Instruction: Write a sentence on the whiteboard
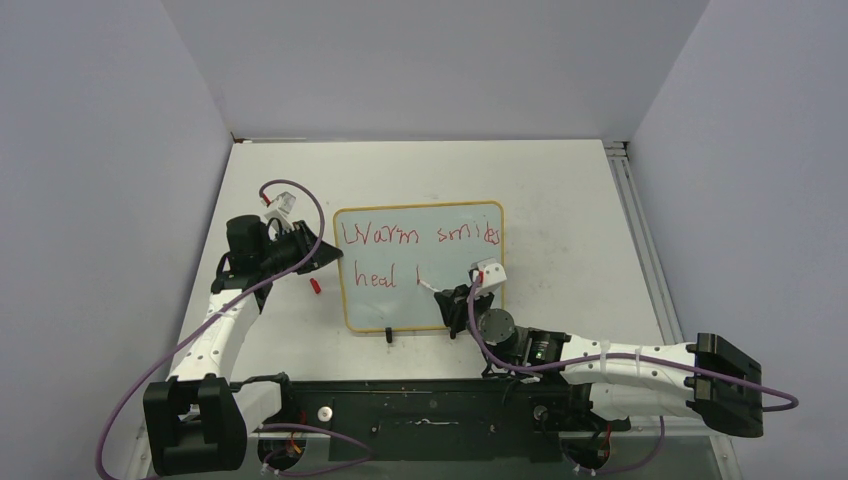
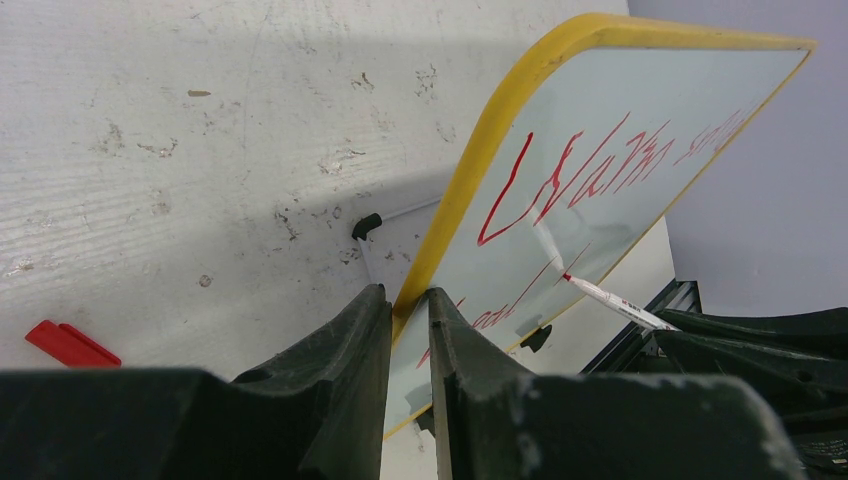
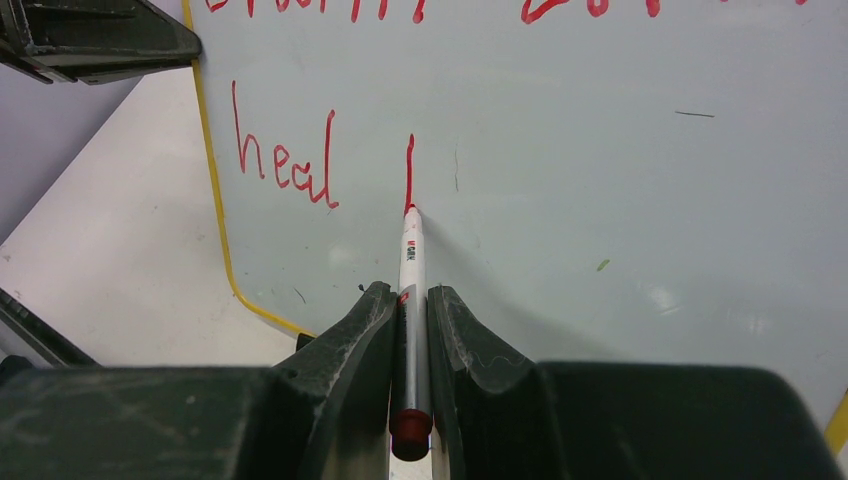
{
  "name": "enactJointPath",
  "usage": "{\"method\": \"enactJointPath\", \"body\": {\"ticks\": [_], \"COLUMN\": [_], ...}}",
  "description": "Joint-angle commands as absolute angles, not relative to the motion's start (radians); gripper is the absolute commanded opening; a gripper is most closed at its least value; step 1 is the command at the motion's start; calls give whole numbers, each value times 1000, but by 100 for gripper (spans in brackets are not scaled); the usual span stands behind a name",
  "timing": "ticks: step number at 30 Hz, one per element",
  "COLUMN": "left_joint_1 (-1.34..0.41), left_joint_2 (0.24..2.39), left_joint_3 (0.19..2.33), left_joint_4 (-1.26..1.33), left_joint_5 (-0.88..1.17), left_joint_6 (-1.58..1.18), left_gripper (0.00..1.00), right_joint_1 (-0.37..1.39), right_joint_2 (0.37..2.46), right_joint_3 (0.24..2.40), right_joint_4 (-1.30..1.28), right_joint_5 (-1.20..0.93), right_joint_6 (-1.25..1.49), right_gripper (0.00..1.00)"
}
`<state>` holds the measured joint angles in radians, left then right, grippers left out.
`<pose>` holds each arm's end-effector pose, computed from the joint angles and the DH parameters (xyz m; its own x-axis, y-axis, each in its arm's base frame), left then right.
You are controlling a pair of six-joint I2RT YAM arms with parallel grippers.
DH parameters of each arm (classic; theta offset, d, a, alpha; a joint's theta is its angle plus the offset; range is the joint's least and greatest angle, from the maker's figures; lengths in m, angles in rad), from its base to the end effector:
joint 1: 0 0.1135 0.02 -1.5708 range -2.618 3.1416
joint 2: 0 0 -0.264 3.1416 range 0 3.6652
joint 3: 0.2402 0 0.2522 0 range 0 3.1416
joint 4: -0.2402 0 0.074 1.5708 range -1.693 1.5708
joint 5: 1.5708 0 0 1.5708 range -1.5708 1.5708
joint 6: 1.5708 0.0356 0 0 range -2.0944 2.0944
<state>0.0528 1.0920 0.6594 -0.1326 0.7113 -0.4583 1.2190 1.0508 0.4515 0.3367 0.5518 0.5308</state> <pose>0.2321 -0.0110 0.2455 -0.7055 -0.3729 -0.6027 0.2212 0.6920 -0.6872 0.0953 0.2054 0.2269 -0.3935 0.1790 -0.9017 -0.4937 0.7863 0.3715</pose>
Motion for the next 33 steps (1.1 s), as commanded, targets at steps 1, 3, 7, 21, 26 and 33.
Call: {"method": "enactJointPath", "body": {"ticks": [1,3,7,21,26,33], "left_joint_1": [46,46,46,46,46,46], "left_joint_2": [1079,1081,1081,1079,1077,1077], "left_joint_3": [709,710,710,710,709,709], "left_joint_4": [-124,-124,-124,-126,-126,-127], "left_joint_5": [715,716,716,716,716,715], "left_joint_6": [-438,-437,-437,-437,-436,-436], "left_gripper": [19,19,19,19,19,19], "right_joint_1": [1212,1211,1211,1222,1227,1238], "right_joint_2": [1038,1034,1025,1008,1019,1022], "right_joint_3": [471,470,463,426,428,420], "right_joint_4": [379,377,359,301,291,281], "right_joint_5": [610,615,623,618,616,619], "right_joint_6": [503,505,517,575,582,603], "right_gripper": [5,5,5,5,5,5]}}
